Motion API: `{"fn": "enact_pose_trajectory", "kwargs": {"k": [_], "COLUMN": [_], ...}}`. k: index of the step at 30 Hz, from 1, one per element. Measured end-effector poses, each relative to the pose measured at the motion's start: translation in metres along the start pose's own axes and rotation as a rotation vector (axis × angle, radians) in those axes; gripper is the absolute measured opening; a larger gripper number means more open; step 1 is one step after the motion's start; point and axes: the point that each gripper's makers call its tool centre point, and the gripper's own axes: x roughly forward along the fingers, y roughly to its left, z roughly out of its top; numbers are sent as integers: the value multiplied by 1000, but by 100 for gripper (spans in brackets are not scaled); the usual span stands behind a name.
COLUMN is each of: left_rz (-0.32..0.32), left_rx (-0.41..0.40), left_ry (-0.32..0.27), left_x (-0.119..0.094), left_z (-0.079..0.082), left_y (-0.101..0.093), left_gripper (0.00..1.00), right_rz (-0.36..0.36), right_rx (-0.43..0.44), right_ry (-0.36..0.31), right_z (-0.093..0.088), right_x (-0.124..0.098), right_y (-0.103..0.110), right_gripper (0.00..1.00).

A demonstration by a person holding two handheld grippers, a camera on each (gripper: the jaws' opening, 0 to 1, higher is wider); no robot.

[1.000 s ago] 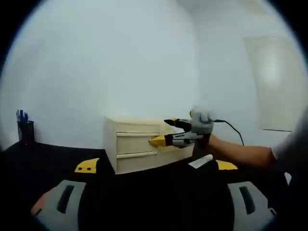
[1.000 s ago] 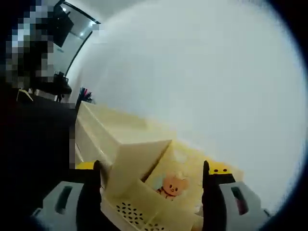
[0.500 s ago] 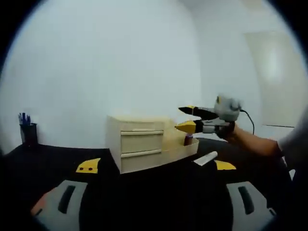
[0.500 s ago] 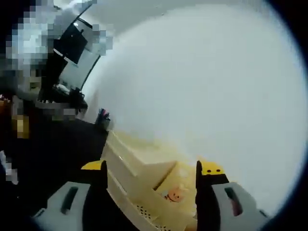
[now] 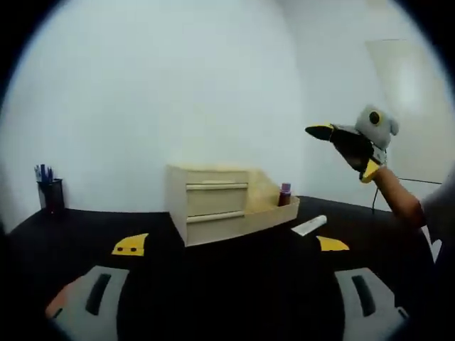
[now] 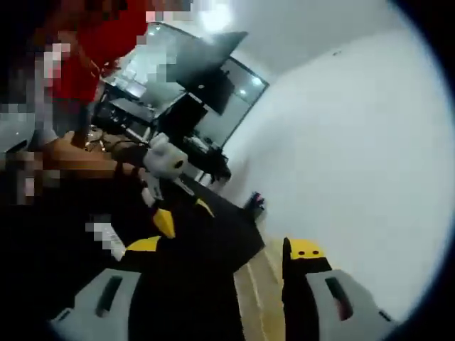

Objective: Open the drawer, pick up the cosmetic bottles from the table one by one, place them into the drawer, release the gripper, close the drawer, and move the gripper away

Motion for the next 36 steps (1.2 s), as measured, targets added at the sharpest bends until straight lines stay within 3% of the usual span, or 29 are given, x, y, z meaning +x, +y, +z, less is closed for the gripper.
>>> {"fn": "enact_pose_trajectory", "kwargs": {"k": [4,7,10,13,17,20,22,28,31,36], "left_rz": [34,84,107,101,103,101,108,137,152,146], "left_rx": [3,-25,-37,-41,7,-9,-10,-74,-111,-118], "left_ry": [-17,-52,-68,-74,-59,-53,-41,-98,-105,-79], "left_x": [-8,-18,-21,-17,-13,-11,-12,-18,-18,-12], "left_z": [4,9,11,10,8,3,-3,0,-2,-11], "left_y": [10,25,32,24,21,21,26,43,50,45], "left_gripper": [88,87,85,84,84,84,84,83,82,82], "right_rz": [218,381,533,531,562,620,670,654,653,654], "right_rx": [-28,-117,-173,-220,-234,-228,-184,-193,-182,-115], "right_ry": [56,103,148,135,140,112,66,30,-14,-155], "right_z": [3,2,-2,2,-7,-13,-9,-3,7,28], "right_x": [5,6,8,24,30,28,25,22,17,3], "right_y": [32,63,92,96,105,118,125,119,117,104], "right_gripper": [62,55,58,54,48,47,48,48,48,48]}}
